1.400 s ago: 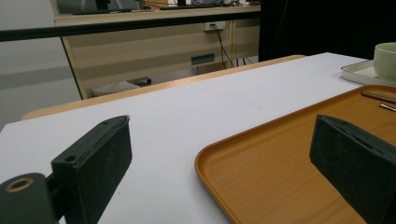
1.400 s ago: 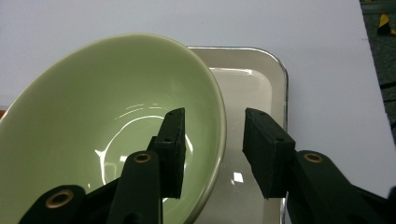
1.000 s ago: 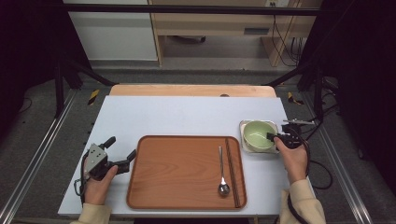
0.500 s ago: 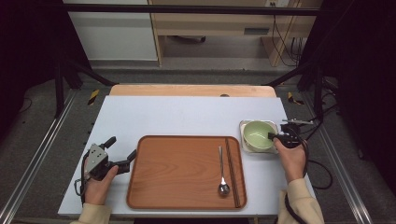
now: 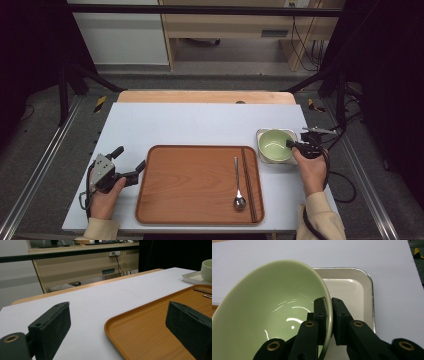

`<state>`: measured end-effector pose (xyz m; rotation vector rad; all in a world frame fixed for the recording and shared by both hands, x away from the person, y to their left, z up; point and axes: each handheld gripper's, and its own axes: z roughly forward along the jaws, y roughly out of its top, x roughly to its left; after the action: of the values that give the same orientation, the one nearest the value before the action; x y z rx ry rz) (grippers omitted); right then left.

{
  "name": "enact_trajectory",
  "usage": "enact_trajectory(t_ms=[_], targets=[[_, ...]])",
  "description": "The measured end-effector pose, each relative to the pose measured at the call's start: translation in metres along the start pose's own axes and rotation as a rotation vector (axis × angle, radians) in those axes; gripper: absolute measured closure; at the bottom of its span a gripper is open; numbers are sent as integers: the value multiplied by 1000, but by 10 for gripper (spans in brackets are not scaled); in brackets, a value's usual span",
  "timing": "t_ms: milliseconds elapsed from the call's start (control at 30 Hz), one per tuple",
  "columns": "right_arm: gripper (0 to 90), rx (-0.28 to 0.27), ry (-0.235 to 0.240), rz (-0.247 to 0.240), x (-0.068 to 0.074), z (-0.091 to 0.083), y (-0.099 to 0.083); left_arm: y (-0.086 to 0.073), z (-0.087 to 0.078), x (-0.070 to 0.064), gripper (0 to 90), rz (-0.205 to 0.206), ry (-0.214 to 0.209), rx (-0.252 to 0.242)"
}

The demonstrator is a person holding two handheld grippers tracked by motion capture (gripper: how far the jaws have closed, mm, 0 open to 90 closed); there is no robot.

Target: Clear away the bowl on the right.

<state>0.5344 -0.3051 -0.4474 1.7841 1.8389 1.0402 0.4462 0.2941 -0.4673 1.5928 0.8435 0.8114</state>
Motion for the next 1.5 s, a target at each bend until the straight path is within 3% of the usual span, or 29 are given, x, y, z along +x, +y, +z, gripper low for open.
enact_trajectory(t_ms=[300, 700, 1067, 1500], targets=[[832, -36, 38, 6, 2, -5, 2, 0, 0, 0, 57, 2, -5, -2], [831, -72, 68, -45, 18, -18, 8, 0, 0, 0, 54, 4, -5, -7], [831, -58, 150, -103, 51, -21, 10, 1, -1, 1, 54, 4, -4, -8], [831, -14, 237, -179, 93, -14, 2, 1, -1, 1, 54, 4, -5, -11]])
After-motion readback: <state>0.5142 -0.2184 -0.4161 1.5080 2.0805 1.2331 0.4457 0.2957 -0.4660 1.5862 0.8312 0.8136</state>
